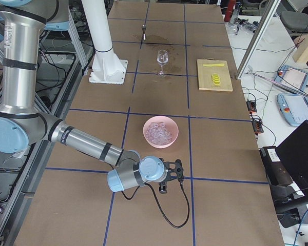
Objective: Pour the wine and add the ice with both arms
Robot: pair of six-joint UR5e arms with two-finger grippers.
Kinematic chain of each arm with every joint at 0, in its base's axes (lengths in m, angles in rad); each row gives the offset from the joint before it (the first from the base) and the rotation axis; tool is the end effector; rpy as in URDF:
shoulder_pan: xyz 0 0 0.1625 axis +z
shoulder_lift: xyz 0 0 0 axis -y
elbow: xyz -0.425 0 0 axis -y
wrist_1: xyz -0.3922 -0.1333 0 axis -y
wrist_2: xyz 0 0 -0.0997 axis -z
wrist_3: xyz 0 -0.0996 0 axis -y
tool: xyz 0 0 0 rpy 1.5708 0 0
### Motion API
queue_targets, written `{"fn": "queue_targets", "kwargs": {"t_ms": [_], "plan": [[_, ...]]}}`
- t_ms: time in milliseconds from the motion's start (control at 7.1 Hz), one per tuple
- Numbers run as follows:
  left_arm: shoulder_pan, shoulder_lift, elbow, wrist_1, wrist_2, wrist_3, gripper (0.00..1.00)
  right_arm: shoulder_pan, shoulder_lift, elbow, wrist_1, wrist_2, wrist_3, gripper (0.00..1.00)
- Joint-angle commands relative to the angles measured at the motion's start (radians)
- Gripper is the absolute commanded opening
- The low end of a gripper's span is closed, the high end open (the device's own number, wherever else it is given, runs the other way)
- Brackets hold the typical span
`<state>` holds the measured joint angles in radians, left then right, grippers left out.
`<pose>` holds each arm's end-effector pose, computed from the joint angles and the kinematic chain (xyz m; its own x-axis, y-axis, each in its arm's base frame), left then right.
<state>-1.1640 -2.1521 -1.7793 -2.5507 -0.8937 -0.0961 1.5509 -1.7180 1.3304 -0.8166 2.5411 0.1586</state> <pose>0.0442 -0.5971 0.1261 0.9469 -0.2371 -0.2173 0.1698 -0.2052 0.9639 0.0429 -0.4150 0.7479 0.5550 -0.1557 0.8172 -0.0700 0.9701 0.2323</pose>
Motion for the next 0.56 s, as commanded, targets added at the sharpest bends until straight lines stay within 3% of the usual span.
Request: {"fn": "queue_targets", "kwargs": {"t_ms": [0,423], "plan": [[-0.193,0.035,0.023,0.255,-0.448,-0.06,1.0,0.0,0.009,0.006,0.001,0.001,-0.001,1.0],[-0.377,0.242,0.021,0.406,-0.999,-0.051,1.0,0.0,0.072,0.041,0.001,-0.01,0.161,1.0]]}}
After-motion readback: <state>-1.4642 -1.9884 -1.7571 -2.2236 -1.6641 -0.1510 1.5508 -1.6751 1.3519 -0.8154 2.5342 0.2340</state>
